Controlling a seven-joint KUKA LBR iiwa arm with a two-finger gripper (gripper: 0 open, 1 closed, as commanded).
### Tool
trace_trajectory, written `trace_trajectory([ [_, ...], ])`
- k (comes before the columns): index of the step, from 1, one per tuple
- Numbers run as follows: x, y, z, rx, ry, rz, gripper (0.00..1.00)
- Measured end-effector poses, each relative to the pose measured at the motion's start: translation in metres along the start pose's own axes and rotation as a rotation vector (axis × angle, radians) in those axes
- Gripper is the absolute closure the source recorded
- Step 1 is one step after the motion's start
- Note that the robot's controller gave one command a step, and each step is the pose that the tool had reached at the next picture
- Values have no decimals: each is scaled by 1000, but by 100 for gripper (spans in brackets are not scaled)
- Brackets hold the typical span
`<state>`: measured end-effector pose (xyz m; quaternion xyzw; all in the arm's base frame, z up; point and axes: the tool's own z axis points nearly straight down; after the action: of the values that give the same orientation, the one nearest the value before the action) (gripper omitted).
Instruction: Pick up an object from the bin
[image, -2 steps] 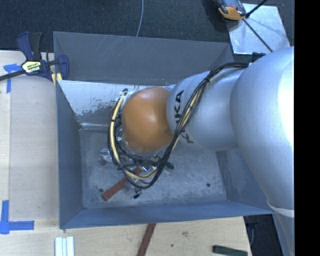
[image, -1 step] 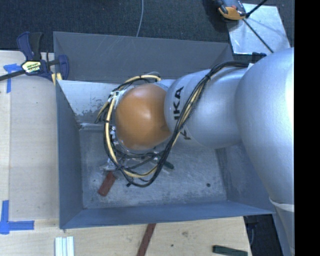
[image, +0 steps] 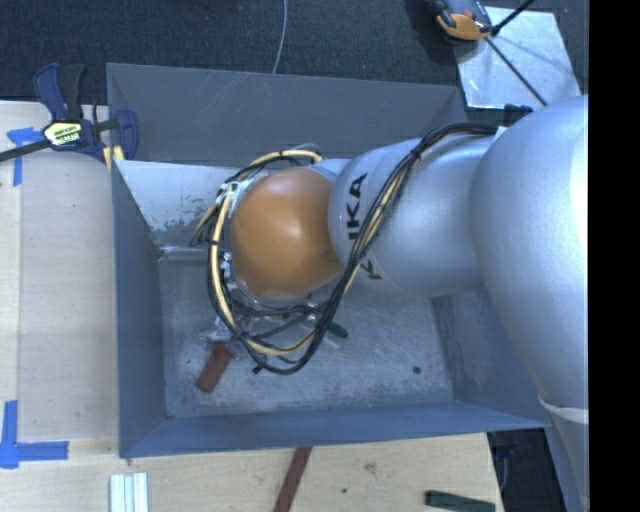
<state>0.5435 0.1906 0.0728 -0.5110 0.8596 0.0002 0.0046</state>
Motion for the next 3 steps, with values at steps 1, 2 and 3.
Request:
trace_trajectory([
  [1,0,0,-1,0,0,0,100],
  [2,2,1,-7,-6,7,1,100],
  [3,1,1,-26,-7,9,2,100],
])
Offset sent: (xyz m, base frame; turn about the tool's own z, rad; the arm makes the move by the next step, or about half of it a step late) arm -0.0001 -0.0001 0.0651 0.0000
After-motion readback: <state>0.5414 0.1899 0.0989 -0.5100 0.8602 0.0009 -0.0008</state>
